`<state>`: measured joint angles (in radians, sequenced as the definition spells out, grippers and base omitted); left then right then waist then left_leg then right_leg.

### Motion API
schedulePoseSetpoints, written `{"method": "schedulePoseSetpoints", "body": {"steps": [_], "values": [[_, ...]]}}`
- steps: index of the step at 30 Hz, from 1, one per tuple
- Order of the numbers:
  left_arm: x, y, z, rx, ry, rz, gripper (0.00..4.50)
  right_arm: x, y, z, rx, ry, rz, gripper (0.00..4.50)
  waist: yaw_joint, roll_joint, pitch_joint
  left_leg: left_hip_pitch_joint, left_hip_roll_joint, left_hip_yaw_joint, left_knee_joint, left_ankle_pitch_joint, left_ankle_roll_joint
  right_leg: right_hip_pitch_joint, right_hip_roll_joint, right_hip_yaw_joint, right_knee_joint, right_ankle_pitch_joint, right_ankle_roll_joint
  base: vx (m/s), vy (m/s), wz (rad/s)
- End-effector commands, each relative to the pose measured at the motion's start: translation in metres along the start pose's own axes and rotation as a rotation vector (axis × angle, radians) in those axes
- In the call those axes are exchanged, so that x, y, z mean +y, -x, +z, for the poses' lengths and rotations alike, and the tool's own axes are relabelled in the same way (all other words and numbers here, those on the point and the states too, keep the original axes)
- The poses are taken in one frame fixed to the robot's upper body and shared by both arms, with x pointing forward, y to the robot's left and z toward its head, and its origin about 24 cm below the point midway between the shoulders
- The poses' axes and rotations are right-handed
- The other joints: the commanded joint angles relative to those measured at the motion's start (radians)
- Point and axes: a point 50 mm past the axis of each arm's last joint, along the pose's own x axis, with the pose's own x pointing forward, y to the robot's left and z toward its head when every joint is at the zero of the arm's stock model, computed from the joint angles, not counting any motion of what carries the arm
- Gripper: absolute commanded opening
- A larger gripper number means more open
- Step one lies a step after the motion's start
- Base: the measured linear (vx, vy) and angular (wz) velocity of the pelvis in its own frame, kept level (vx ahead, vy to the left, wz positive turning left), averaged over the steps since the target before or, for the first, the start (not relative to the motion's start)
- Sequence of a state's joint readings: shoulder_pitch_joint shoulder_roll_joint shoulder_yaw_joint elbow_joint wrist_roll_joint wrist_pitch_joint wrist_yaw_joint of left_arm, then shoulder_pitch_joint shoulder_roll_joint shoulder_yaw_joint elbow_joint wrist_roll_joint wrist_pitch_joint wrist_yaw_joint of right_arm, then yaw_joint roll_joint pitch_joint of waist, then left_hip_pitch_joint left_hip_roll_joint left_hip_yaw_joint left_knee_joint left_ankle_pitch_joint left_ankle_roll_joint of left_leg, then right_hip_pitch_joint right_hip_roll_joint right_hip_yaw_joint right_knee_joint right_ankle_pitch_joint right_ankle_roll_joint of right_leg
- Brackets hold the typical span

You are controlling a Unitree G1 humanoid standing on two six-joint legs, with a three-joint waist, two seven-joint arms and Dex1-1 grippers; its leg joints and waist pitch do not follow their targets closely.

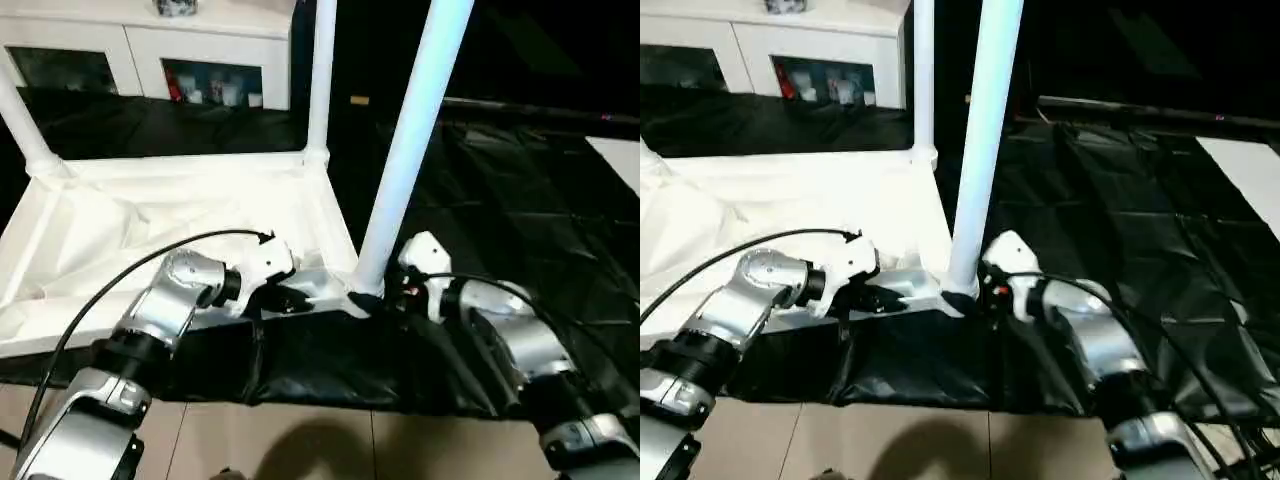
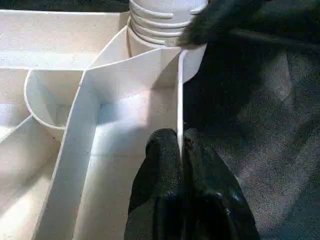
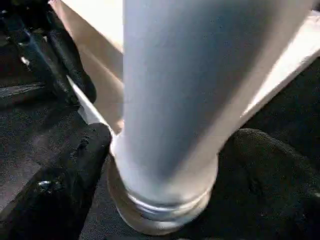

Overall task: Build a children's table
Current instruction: Rotate leg to tighten

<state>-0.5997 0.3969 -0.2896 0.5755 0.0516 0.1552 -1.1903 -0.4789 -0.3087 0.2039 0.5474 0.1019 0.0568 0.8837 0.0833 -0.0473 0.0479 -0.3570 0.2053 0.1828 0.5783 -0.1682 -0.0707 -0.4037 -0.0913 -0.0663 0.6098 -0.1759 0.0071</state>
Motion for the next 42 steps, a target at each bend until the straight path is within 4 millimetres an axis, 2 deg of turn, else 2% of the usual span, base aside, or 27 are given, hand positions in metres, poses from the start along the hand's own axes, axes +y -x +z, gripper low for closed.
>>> {"method": "schedulePoseSetpoints", "body": {"steps": [1, 2, 4, 5, 6, 7, 11, 12, 16, 18, 20, 24, 25, 26, 28, 31, 33, 36, 37, 38, 39, 41, 42], "values": [[-0.006, -0.002, -0.022, 0.055, 0.071, -0.020, 0.00, -0.003, -0.004, 0.004, 0.002, 0.024, 0.011, 4.09, 0.000, 0.002, -0.049, 0.009, 0.026, -0.014, -0.080, -0.391, -0.020, 0.028, -0.057, 0.041, -0.094, -0.422, -0.171, 0.000, 0.000, 0.00], [-0.007, -0.002, -0.022, 0.054, 0.074, -0.023, 0.00, -0.003, -0.006, 0.004, 0.005, 0.022, 0.014, 4.09, 0.000, 0.001, -0.050, 0.009, 0.026, -0.014, -0.079, -0.391, -0.021, 0.028, -0.057, 0.042, -0.094, -0.426, -0.172, 0.000, 0.000, 0.00], [-0.007, -0.003, -0.022, 0.054, 0.077, -0.024, 0.00, -0.004, -0.008, 0.004, 0.009, 0.025, 0.019, 3.75, 0.001, 0.002, -0.049, 0.009, 0.027, -0.013, -0.080, -0.388, -0.022, 0.028, -0.056, 0.043, -0.093, -0.418, -0.173, 0.000, 0.000, 0.00], [-0.007, -0.003, -0.022, 0.054, 0.078, -0.025, 0.00, -0.005, -0.009, 0.004, 0.011, 0.025, 0.021, 3.71, 0.001, -0.002, -0.050, 0.008, 0.027, -0.013, -0.081, -0.382, -0.021, 0.029, -0.056, 0.042, -0.092, -0.411, -0.175, 0.000, 0.000, 0.00], [-0.007, -0.003, -0.022, 0.054, 0.078, -0.025, 0.00, -0.005, -0.009, 0.004, 0.011, 0.025, 0.021, 3.69, 0.001, -0.001, -0.050, 0.008, 0.027, -0.013, -0.080, -0.381, -0.021, 0.030, -0.056, 0.042, -0.090, -0.409, -0.177, 0.000, 0.000, 0.00], [-0.007, -0.003, -0.022, 0.054, 0.077, -0.024, 0.00, -0.006, -0.010, 0.004, 0.011, 0.026, 0.024, 3.42, 0.001, 0.000, -0.049, 0.007, 0.027, -0.013, -0.081, -0.382, -0.020, 0.030, -0.056, 0.042, -0.092, -0.412, -0.173, 0.000, 0.000, 0.00], [-0.007, -0.002, -0.023, 0.055, 0.079, -0.027, 0.00, -0.007, -0.011, 0.003, 0.014, 0.024, 0.032, 3.23, -0.001, -0.001, -0.047, 0.008, 0.027, -0.015, -0.081, -0.398, -0.018, 0.028, -0.057, 0.042, -0.096, -0.455, -0.161, 0.000, 0.000, 0.00], [-0.008, -0.002, -0.023, 0.056, 0.079, -0.028, 0.00, -0.007, -0.011, 0.003, 0.016, 0.024, 0.036, 2.99, -0.001, -0.001, -0.047, 0.008, 0.027, -0.015, -0.081, -0.398, -0.018, 0.028, -0.057, 0.042, -0.096, -0.455, -0.161, 0.000, 0.000, 0.00], [-0.006, -0.001, -0.023, 0.042, 0.091, -0.006, 0.00, -0.005, -0.014, -0.002, 0.022, 0.008, 0.047, 2.83, -0.005, 0.005, -0.047, 0.009, 0.026, -0.016, -0.082, -0.412, -0.022, 0.026, -0.057, 0.042, -0.098, -0.470, -0.161, 0.000, 0.000, 0.00], [-0.004, -0.002, -0.021, 0.033, 0.096, 0.014, 0.00, -0.005, -0.014, -0.003, 0.021, 0.004, 0.039, 2.76, -0.007, 0.003, -0.046, 0.011, 0.027, -0.016, -0.082, -0.421, -0.022, 0.024, -0.057, 0.042, -0.099, -0.480, -0.159, 0.000, 0.000, 0.00], [0.000, -0.007, -0.016, 0.003, 0.118, 0.086, 0.00, -0.003, -0.018, -0.006, 0.016, -0.015, -0.007, 2.75, -0.009, 0.006, -0.045, 0.015, 0.026, -0.016, -0.081, -0.436, -0.025, 0.021, -0.056, 0.041, -0.103, -0.498, -0.156, 0.000, 0.000, 0.00], [0.005, -0.014, -0.009, -0.022, 0.140, 0.170, 0.00, 0.001, -0.023, -0.010, 0.007, -0.045, -0.074, 2.73, -0.014, 0.003, -0.045, 0.014, 0.024, -0.018, -0.082, -0.441, -0.029, 0.019, -0.056, 0.040, -0.107, -0.537, -0.138, 0.000, 0.000, 0.00], [0.007, -0.022, -0.003, -0.039, 0.150, 0.222, 0.00, 0.006, -0.031, -0.012, -0.008, -0.091, -0.149, 2.73, -0.015, 0.002, -0.045, 0.014, 0.024, -0.019, -0.082, -0.441, -0.029, 0.020, -0.056, 0.040, -0.107, -0.540, -0.135, 0.000, 0.000, 0.00], [0.007, -0.031, 0.003, -0.055, 0.162, 0.256, 0.00, 0.012, -0.039, -0.012, -0.030, -0.149, -0.213, 2.73, -0.019, 0.005, -0.043, 0.017, 0.026, -0.017, -0.084, -0.440, -0.035, 0.014, -0.052, 0.043, -0.109, -0.532, -0.134, 0.000, 0.000, 0.00], [0.003, -0.050, 0.017, -0.086, 0.178, 0.294, 0.00, 0.028, -0.060, -0.008, -0.080, -0.266, -0.321, 2.73, -0.022, 0.000, -0.046, 0.014, 0.023, -0.020, -0.084, -0.439, -0.039, 0.017, -0.055, 0.041, -0.108, -0.540, -0.129, 0.000, 0.000, 0.00], [-0.004, -0.062, 0.025, -0.083, 0.148, 0.266, 0.00, 0.043, -0.078, 0.002, -0.101, -0.288, -0.312, 2.73, -0.025, 0.004, -0.047, 0.013, 0.020, -0.020, -0.086, -0.440, -0.025, 0.017, -0.056, 0.039, -0.114, -0.552, -0.110, 0.000, 0.000, 0.00], [-0.004, -0.063, 0.025, -0.082, 0.146, 0.264, 0.00, 0.044, -0.080, 0.003, -0.103, -0.288, -0.307, 2.73, -0.024, 0.007, -0.050, 0.011, 0.020, -0.019, -0.087, -0.430, -0.015, 0.019, -0.056, 0.040, -0.116, -0.539, -0.102, 0.000, 0.000, 0.00], [-0.006, -0.065, 0.026, -0.081, 0.137, 0.250, 0.00, 0.048, -0.084, 0.007, -0.122, -0.273, -0.279, 2.73, -0.024, 0.006, -0.049, 0.008, 0.019, -0.018, -0.090, -0.420, -0.008, 0.020, -0.055, 0.041, -0.118, -0.523, -0.100, 0.000, 0.000, 0.00], [-0.008, -0.065, 0.026, -0.079, 0.127, 0.222, 0.00, 0.050, -0.085, 0.011, -0.134, -0.243, -0.265, 3.07, -0.024, 0.008, -0.049, 0.008, 0.019, -0.019, -0.091, -0.425, -0.009, 0.020, -0.056, 0.040, -0.119, -0.532, -0.099, 0.000, 0.000, 0.00], [-0.009, -0.061, 0.024, -0.074, 0.115, 0.193, 0.00, 0.046, -0.080, 0.013, -0.149, -0.235, -0.256, 3.07, -0.023, 0.008, -0.050, 0.008, 0.019, -0.019, -0.091, -0.426, -0.009, 0.020, -0.057, 0.041, -0.120, -0.537, -0.097, 0.000, 0.000, 0.00], [-0.009, -0.061, 0.024, -0.074, 0.115, 0.193, 0.00, 0.046, -0.080, 0.013, -0.149, -0.235, -0.256, 3.42, -0.024, 0.008, -0.049, 0.007, 0.020, -0.020, -0.092, -0.428, -0.009, 0.020, -0.057, 0.041, -0.120, -0.537, -0.097, 0.000, 0.000, 0.00], [-0.009, -0.058, 0.022, -0.069, 0.102, 0.170, 0.00, 0.042, -0.076, 0.014, -0.158, -0.224, -0.245, 3.46, -0.023, 0.008, -0.050, 0.006, 0.020, -0.019, -0.092, -0.426, -0.006, 0.021, -0.057, 0.041, -0.120, -0.536, -0.094, 0.000, 0.000, 0.00], [-0.009, -0.050, 0.019, -0.069, 0.078, 0.137, 0.00, 0.033, -0.066, 0.013, -0.153, -0.193, -0.226, 3.53, -0.022, 0.008, -0.051, 0.006, 0.021, -0.019, -0.092, -0.423, -0.005, 0.021, -0.058, 0.042, -0.119, -0.529, -0.097, 0.000, 0.000, 0.00]]}}
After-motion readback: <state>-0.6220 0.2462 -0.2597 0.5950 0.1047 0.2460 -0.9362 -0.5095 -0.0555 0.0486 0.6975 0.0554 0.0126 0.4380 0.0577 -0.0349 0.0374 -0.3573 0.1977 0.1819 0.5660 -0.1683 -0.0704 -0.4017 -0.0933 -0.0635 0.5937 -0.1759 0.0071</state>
